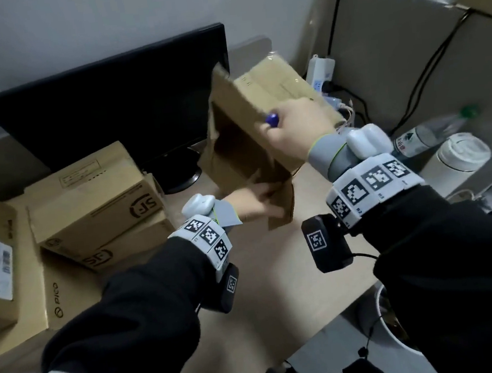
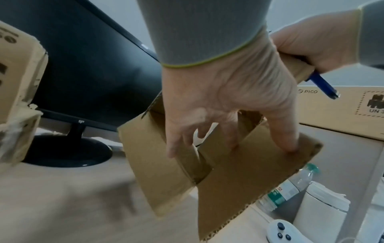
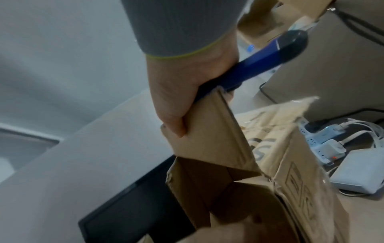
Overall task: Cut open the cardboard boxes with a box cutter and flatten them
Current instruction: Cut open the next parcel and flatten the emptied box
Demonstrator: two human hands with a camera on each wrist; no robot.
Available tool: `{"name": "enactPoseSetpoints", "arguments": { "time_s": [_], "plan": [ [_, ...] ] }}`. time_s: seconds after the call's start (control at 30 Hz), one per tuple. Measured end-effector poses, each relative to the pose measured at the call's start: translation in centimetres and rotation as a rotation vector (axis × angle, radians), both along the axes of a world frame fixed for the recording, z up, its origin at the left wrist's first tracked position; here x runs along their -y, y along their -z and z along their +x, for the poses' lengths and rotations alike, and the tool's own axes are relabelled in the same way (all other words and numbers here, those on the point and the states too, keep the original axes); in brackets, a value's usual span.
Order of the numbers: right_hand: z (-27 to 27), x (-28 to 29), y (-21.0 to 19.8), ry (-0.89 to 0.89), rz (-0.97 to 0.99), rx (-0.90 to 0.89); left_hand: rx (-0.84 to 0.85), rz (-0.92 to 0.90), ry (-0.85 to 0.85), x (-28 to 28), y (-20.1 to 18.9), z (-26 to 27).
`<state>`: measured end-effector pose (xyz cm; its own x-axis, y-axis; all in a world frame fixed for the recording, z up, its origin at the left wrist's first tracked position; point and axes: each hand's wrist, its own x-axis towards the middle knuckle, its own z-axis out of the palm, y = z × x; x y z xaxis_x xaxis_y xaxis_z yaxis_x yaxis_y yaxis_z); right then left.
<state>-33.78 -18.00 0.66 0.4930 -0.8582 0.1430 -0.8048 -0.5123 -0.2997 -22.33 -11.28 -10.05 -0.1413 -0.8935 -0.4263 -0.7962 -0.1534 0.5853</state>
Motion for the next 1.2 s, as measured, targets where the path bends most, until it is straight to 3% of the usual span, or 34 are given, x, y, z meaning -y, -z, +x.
{"name": "enactPoseSetpoints", "arguments": {
  "time_s": [0.17,0.27,0.43,0.53,0.67,0.77,0.87,0.97,1.07,1.13,1.2],
  "plan": [
    [1.8,-1.4,3.8,-0.223,0.082,-0.240,0.016,0.073,-0.132,0.1,1.8,0.6],
    [2.0,-1.4,5.4,-0.284,0.107,-0.261,0.065,-0.056,-0.273,-0.2,4.1,3.3],
    [2.5,-0.9,6.8,-0.253,0.088,-0.353,-0.169,-0.049,-0.680,-0.9,7.1,8.2],
    [3.0,-0.7,7.2,-0.241,0.084,-0.370,-0.246,-0.033,-0.724,-0.3,11.5,11.0],
    [4.0,-0.8,7.7,-0.271,0.080,-0.430,-0.172,0.006,-0.632,-1.7,7.3,10.8],
    [4.4,-0.9,8.2,-0.260,0.111,-0.464,-0.278,0.021,-0.621,-2.3,5.0,11.7],
    [4.8,-0.9,8.3,-0.235,0.151,-0.461,-0.342,-0.022,-0.774,-2.6,3.5,12.9],
    [4.8,-0.4,8.1,-0.251,0.170,-0.508,-0.224,-0.267,-0.924,-2.2,2.5,13.8],
    [3.9,0.2,7.8,-0.261,0.225,-0.589,-0.115,-0.366,-0.703,-1.2,1.6,12.8],
    [3.3,0.3,7.7,-0.249,0.255,-0.626,-0.074,-0.312,-0.445,0.1,1.1,11.0],
    [2.6,0.2,7.9,-0.224,0.293,-0.640,-0.066,-0.191,-0.313,1.3,1.1,8.8]
  ]
}}
